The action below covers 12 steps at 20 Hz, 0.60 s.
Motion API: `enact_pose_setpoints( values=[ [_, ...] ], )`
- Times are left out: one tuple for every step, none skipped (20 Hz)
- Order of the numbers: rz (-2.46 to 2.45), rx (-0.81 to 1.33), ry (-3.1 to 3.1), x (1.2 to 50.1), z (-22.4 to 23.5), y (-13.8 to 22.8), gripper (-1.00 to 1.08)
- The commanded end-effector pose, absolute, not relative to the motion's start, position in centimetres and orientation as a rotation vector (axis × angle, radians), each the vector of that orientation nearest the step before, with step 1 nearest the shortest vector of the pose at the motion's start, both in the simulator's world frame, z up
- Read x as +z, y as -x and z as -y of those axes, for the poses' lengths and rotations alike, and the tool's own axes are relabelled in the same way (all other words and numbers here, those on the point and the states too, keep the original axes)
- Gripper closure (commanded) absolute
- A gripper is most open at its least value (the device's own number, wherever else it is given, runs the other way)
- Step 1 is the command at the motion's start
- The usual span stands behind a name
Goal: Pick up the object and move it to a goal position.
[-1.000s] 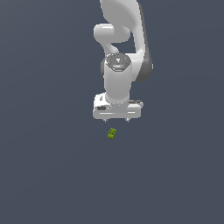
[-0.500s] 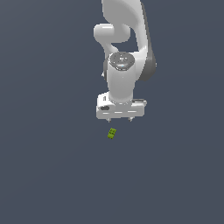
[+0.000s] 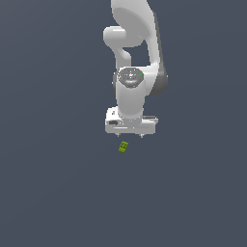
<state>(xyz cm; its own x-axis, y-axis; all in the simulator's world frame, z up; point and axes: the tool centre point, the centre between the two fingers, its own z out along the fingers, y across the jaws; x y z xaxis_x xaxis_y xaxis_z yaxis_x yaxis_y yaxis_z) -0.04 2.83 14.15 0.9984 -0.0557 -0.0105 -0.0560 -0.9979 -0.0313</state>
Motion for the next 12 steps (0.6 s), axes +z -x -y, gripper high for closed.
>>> enact_pose_setpoints(
  values=[
    [-0.165,0.015,3.109,12.8,-2.4,0.2,-0.92],
    [-0.201,0.014,3.109,12.2,-2.2,0.3,-0.92],
    [-0.241,0.013,3.108,11.6,-2.0,0.4,-0.92],
    [-0.281,0.012,3.107,10.9,-1.8,0.5,-0.92],
    [-0.318,0.011,3.106,10.3,-1.6,0.6,-0.92],
    [-0.353,0.01,3.105,9.7,-1.4,0.7,-0.92],
    [-0.385,0.009,3.103,9.2,-1.2,0.8,-0.92],
    [-0.414,0.008,3.102,8.7,-1.0,0.9,-0.92],
    [-0.441,0.006,3.1,8.3,-0.8,1.0,-0.92],
    [-0.466,0.005,3.098,7.9,-0.7,1.1,-0.92],
    [-0.488,0.004,3.097,7.5,-0.6,1.1,-0.92],
    [-0.507,0.003,3.095,7.2,-0.4,1.2,-0.92]
  ],
)
